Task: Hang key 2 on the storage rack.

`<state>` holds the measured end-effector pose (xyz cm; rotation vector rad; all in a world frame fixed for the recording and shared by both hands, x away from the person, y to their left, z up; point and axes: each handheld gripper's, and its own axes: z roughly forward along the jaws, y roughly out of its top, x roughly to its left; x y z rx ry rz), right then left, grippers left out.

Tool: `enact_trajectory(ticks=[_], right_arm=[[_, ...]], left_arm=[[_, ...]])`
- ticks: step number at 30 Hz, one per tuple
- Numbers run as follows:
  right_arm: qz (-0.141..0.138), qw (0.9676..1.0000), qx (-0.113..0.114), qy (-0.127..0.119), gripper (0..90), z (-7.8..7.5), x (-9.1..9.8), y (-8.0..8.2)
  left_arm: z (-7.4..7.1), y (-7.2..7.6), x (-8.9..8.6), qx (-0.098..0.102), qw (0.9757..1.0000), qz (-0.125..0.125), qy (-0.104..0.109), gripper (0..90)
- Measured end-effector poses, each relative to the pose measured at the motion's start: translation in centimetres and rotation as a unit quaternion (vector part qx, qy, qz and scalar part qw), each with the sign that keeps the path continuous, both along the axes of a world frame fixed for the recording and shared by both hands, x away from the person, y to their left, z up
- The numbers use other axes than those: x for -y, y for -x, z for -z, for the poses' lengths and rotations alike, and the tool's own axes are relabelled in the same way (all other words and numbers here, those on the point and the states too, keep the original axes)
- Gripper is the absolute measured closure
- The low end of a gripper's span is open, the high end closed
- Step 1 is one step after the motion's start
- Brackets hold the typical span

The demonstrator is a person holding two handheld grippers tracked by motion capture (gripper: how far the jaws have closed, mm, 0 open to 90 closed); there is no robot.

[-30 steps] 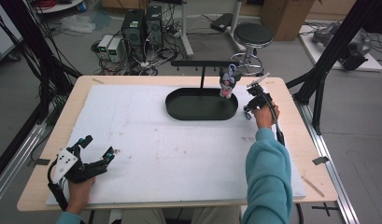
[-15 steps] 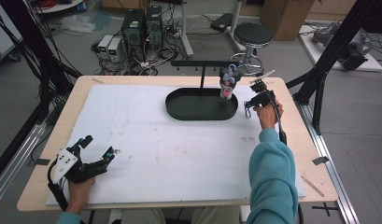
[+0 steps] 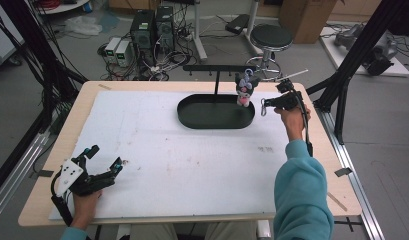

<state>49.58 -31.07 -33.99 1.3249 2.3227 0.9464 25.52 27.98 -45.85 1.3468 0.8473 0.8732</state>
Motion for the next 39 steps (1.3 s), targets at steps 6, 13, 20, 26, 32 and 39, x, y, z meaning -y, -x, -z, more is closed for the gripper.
enact_trajectory(ticks=[6, 13, 20, 26, 32, 39], right_arm=[[-0.016, 0.9993, 0.032, -0.014, 89.1, -1.5, -0.1, 1.3], [-0.051, 0.9959, 0.064, -0.040, 89.1, -3.5, -0.3, 2.1], [-0.076, 0.9918, 0.088, -0.053, 89.1, -5.9, -1.5, 2.4], [-0.088, 0.9901, 0.094, -0.056, 89.1, -7.1, -2.5, 2.2], [-0.099, 0.9887, 0.096, -0.058, 89.1, -8.0, -3.6, 1.7], [-0.116, 0.9871, 0.097, -0.053, 89.0, -8.8, -5.4, 1.0]], left_arm=[[0.0, 0.0, 0.0, 0.000, 1.0000, 0.000, 0.001, 10.5], [0.0, 0.0, 0.0, 0.000, 1.0000, 0.000, 0.000, 10.5], [0.0, 0.0, 0.0, 0.001, 1.0000, -0.001, 0.000, 10.5], [0.0, 0.0, 0.0, 0.001, 1.0000, -0.001, 0.000, 10.5], [0.0, 0.0, 0.0, 0.001, 1.0000, -0.001, 0.000, 10.5], [0.0, 0.0, 0.0, 0.001, 1.0000, 0.000, -0.001, 10.5]])
